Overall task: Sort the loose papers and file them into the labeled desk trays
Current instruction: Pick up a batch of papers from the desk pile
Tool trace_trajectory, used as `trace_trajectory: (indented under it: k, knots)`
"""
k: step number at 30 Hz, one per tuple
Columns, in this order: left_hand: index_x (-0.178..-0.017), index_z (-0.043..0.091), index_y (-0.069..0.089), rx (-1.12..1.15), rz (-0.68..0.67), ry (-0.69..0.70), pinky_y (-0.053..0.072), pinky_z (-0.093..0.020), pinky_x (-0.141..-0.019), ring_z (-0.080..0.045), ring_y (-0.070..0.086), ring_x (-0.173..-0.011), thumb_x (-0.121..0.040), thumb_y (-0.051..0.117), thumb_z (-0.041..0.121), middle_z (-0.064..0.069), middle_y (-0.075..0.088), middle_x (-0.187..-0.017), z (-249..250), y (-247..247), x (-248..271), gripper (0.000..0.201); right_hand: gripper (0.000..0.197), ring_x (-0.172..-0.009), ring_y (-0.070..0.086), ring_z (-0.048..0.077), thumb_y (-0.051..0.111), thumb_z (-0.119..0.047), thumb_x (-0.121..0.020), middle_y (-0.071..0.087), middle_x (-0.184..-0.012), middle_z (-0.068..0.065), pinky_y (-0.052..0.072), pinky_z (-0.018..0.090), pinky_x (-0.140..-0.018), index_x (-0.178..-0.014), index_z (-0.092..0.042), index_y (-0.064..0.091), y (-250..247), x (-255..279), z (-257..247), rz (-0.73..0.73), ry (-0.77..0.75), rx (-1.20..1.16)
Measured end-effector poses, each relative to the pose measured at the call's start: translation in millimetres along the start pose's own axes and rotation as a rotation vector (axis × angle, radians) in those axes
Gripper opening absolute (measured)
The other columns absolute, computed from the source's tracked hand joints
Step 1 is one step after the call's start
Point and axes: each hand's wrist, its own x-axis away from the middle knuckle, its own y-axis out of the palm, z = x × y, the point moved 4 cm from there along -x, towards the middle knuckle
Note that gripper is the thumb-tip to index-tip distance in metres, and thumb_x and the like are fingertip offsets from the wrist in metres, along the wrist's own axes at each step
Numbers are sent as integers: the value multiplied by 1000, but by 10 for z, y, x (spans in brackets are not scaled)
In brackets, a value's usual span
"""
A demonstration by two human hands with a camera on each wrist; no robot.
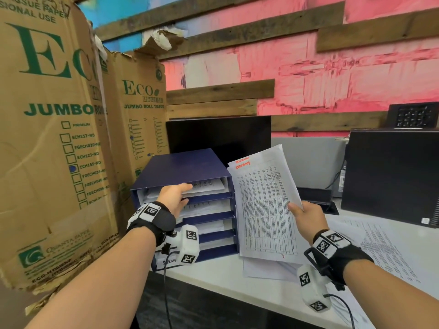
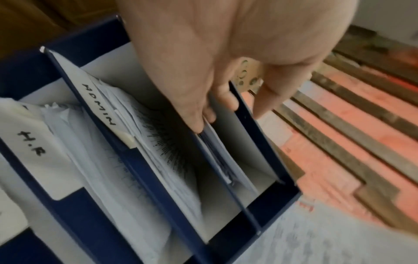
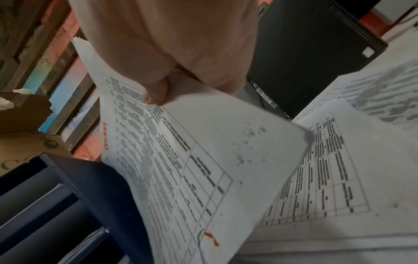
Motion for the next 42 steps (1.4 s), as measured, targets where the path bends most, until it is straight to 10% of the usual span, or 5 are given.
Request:
trace_trajectory:
  k: [5, 13, 18, 26, 42]
  knots:
    - [-71, 9, 52, -301, 73, 77, 50, -26, -51, -20, 52, -57, -84, 58, -5, -11, 54, -71, -76, 32, 150, 20, 28, -69, 55, 11, 53, -25, -95, 63, -79, 1, 42, 27, -64, -108, -3, 65, -237, 95, -67, -17, -33, -11]
    - [-144, 14, 27, -464, -40, -68, 49, -45, -78, -28, 56, -97, -90, 53, 1, -14, 55, -117, -111, 167, 362, 62, 26, -82, 61, 19, 54, -26, -95, 67, -91, 7, 46, 30, -71, -107, -5, 65, -532, 271, -100, -38, -52, -61]
    - [-128, 9, 54, -579, 52, 51, 55, -37, -63, -23, 59, -75, -88, 58, 8, -4, 57, -80, -54, 89, 470, 40, 22, -77, 61, 17, 54, -25, -95, 67, -86, 6, 47, 27, -64, -100, -7, 65, -546, 340, -90, -54, -44, -102]
    - [-141, 17, 41, -765, -300, -1, 52, -37, -88, -20, 57, -109, -86, 57, 55, -1, 51, -135, -187, 206, 723, 69, 18, -79, 69, 27, 60, -23, -91, 72, -86, 10, 54, 37, -73, -93, -7, 68, -537, 383, -39, -80, 45, -272]
    - [-108, 11, 69, -555, -93, 283, 52, -26, -76, -15, 66, -85, -74, 78, 5, -5, 72, -106, -293, 587, 994, 35, 13, -85, 72, 27, 73, -16, -81, 74, -93, 10, 57, 45, -81, -92, -11, 69, -417, 585, 70, -280, 65, -233]
